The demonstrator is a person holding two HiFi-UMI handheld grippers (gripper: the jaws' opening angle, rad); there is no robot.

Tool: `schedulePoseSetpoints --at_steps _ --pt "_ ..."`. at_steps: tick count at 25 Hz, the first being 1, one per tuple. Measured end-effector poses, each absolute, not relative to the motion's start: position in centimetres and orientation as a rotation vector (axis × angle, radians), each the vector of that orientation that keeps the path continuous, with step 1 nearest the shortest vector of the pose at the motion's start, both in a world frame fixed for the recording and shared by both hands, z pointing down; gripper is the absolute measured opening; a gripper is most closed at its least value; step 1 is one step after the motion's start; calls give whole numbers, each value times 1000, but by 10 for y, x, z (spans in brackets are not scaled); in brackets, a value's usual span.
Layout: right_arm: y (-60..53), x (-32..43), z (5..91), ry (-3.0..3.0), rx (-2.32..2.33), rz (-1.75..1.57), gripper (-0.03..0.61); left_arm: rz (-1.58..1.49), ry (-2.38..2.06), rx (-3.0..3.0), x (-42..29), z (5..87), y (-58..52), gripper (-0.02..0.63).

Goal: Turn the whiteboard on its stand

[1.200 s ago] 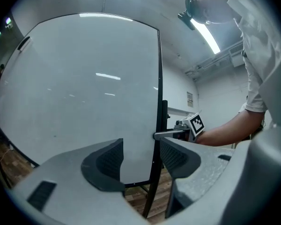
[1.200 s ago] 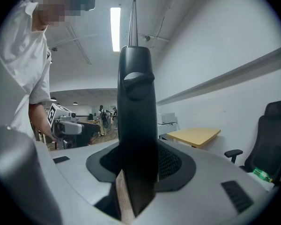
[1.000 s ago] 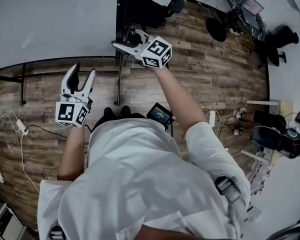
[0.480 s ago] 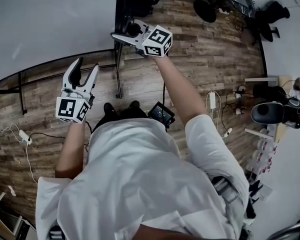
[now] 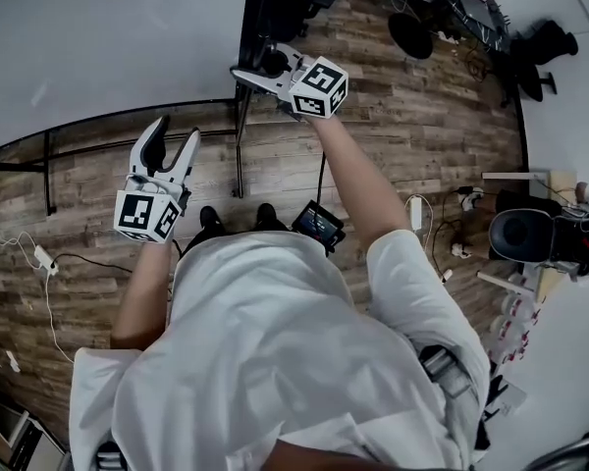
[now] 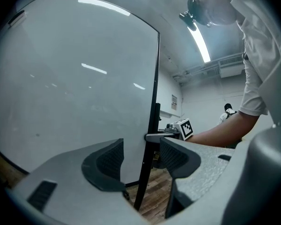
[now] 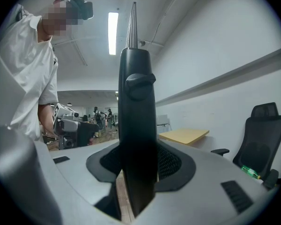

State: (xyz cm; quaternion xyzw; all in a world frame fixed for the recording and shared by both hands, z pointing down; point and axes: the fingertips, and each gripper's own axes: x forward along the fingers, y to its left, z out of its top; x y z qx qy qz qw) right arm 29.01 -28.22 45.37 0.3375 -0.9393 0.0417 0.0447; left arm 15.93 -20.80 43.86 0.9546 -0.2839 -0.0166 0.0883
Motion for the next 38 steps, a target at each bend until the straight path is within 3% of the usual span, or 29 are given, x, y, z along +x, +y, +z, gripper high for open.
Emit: schedulePoseSetpoints --at_steps 38 --pt "-255 409 452 -2821 1167 156 175 -62 -790 2879 239 429 -177 244"
